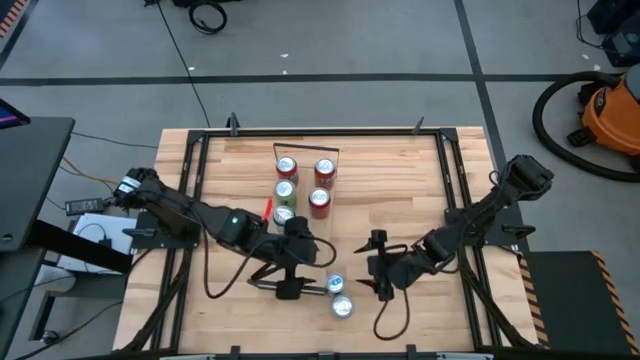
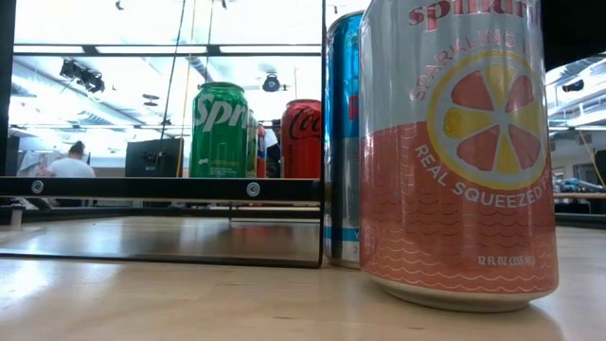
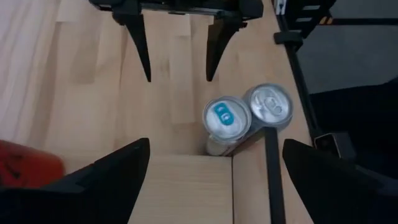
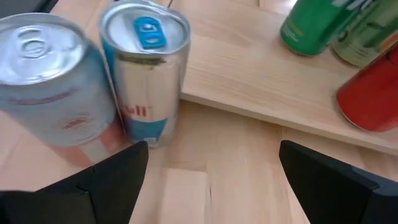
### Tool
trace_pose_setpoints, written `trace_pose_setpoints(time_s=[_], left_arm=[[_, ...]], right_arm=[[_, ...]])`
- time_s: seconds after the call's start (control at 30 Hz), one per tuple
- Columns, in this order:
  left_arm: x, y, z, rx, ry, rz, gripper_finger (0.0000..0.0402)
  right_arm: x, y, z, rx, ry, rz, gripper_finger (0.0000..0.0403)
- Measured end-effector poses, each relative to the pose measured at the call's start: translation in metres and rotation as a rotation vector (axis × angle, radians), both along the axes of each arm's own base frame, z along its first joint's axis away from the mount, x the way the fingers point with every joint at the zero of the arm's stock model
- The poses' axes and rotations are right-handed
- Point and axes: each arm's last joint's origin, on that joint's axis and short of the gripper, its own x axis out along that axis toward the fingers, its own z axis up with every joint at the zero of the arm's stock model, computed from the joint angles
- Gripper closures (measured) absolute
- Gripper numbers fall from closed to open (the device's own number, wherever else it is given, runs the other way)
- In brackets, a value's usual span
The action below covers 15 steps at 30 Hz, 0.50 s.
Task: Place canned beverage on shelf
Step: Put the blue soda can on the shelf
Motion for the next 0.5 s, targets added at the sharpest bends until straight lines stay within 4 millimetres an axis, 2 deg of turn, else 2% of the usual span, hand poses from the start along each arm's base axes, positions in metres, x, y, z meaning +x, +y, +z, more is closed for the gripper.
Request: trace_pose_setpoints(time_s=[0.17,0.33,0.5], left_arm=[[0.010,-0.006,-0.003,-0.027,-0.056,0.004,0.0024],[0.013,-0.007,-0.005,-0.030,-0.062,0.012,0.0024],[0.012,-0.006,-0.006,-0.050,-0.047,0.040,0.0024]], right_arm=[[-0.007,0.008,0.015,-0.002,-0.094,0.006,0.0029],[-0.004,0.013,0.033,0.066,-0.211,0.085,0.0029],[0.008,0.014,0.029,0.065,-0.254,0.133,0.0029]])
